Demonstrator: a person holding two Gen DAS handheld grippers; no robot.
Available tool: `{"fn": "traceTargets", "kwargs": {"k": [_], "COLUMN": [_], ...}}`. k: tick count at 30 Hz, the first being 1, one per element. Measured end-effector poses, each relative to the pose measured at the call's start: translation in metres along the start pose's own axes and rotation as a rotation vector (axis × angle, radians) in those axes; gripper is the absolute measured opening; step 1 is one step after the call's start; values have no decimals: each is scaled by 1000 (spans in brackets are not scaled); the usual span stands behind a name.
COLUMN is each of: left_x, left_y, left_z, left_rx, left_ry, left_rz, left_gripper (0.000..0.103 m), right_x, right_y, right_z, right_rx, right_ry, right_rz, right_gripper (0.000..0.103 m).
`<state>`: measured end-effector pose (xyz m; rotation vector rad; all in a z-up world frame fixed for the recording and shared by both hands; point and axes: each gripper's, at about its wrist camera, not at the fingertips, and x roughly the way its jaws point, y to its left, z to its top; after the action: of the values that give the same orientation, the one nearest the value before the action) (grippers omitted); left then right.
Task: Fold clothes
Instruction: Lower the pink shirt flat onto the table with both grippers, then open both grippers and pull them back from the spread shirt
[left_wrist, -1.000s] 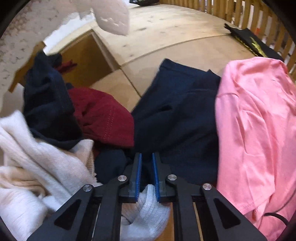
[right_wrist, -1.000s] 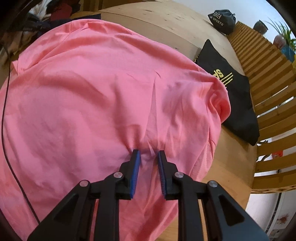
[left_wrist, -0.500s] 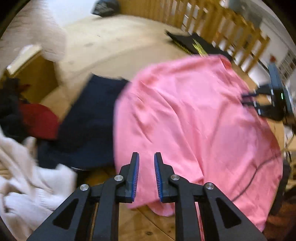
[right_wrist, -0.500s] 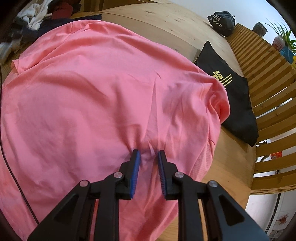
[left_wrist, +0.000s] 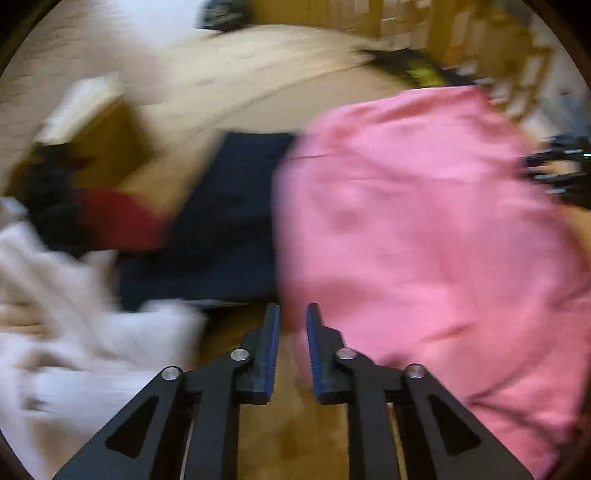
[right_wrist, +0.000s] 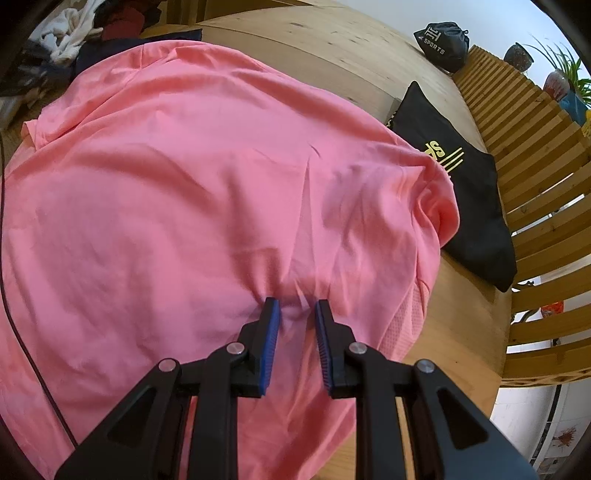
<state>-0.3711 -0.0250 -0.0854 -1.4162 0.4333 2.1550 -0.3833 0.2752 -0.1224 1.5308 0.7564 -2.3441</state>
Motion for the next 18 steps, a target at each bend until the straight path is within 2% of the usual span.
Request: {"fn": "traceTargets", "kwargs": {"k": [2, 4, 6, 8, 11, 14, 17, 18], "left_x": [12, 28, 28, 26, 22, 18, 16, 14], "left_y": [-14, -17, -12, -1, 26, 38, 37, 35], "left_z": [6, 11, 11, 9, 2, -1, 1, 1], "left_rx": [33, 50, 16, -8, -57, -68, -44, -40], "left_ry": [16, 57, 60, 63, 71, 63, 79, 84], "left_rz": [-38, -8, -28, 10, 102, 132, 257, 282], "left_gripper": [18, 18, 18, 20, 46, 39, 14, 13], "right_x": [0, -1, -1, -2, -1, 1, 3, 3], "right_y": [0, 1, 2, 2, -1, -4, -3, -1], "right_z": [0, -1, -1, -2, -1, 0, 2, 3], "right_rx": [4, 0, -8, -17, -12, 1, -16, -27], "right_ry": [0, -3, -8, -12, -11, -15, -19, -17], "right_rz": [-2, -7, -11, -13, 1, 2, -31, -43], "right_gripper": [20, 20, 20, 20, 20, 20, 20, 20]}}
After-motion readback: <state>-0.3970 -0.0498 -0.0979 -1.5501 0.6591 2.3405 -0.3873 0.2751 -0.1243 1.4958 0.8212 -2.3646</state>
